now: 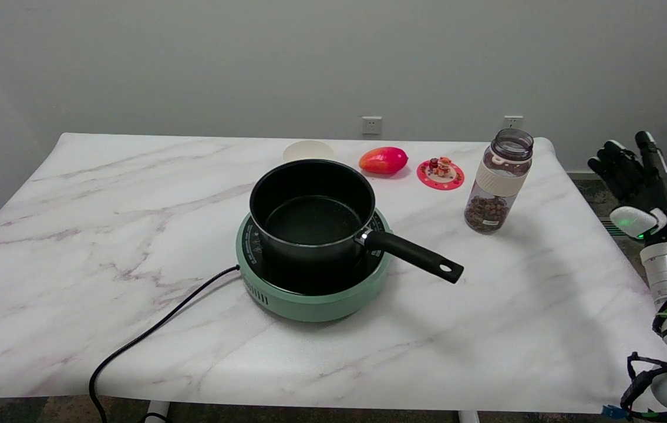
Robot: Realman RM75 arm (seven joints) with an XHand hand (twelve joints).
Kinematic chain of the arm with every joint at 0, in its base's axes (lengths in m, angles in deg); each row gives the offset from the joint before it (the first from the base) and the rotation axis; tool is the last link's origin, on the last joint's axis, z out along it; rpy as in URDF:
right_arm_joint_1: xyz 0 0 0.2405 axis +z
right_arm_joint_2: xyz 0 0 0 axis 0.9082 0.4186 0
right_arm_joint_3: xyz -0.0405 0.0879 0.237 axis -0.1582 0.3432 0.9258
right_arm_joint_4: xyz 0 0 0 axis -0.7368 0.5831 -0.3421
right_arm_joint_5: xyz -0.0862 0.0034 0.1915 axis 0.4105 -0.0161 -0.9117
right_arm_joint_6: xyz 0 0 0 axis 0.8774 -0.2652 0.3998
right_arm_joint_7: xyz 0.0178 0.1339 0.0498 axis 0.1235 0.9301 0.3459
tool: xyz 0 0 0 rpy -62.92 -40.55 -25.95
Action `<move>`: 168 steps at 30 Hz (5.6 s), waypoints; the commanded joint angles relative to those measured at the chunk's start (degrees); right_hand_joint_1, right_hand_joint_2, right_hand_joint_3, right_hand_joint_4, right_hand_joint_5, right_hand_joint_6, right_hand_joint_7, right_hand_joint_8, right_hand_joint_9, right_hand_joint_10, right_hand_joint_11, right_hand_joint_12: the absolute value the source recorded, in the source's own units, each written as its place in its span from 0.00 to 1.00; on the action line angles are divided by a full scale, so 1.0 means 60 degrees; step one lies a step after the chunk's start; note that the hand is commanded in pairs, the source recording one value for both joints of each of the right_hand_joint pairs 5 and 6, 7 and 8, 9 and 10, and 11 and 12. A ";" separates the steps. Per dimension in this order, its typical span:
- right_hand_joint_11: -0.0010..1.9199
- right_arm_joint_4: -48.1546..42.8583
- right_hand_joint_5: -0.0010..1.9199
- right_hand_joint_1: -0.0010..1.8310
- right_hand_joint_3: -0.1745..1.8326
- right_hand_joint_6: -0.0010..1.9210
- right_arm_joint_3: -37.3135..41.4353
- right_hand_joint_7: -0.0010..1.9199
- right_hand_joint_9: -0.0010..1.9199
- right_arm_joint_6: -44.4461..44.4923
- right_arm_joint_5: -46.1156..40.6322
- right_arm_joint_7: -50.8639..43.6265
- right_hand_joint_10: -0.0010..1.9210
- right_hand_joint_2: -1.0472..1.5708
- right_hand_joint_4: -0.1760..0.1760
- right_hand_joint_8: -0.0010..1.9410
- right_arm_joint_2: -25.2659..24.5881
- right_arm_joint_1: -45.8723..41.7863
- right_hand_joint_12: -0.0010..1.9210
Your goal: Pick up the bottle.
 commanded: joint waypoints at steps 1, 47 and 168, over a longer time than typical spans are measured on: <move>0.25 0.1367 0.02 0.69 0.46 0.02 0.0787 0.21 0.21 -0.1789 0.3139 -0.1413 0.21 0.14 0.50 0.21 0.0189 0.0636 0.25; 0.18 0.1507 0.17 0.68 0.61 0.17 0.0184 0.20 0.18 -0.2592 0.4097 -0.1705 0.18 0.07 0.50 0.20 0.0186 0.2374 0.18; 0.46 0.3631 0.65 0.82 0.62 0.65 -0.1272 0.79 0.57 -0.1814 0.4097 -0.0701 0.57 0.45 0.50 0.78 -0.0850 0.4871 0.46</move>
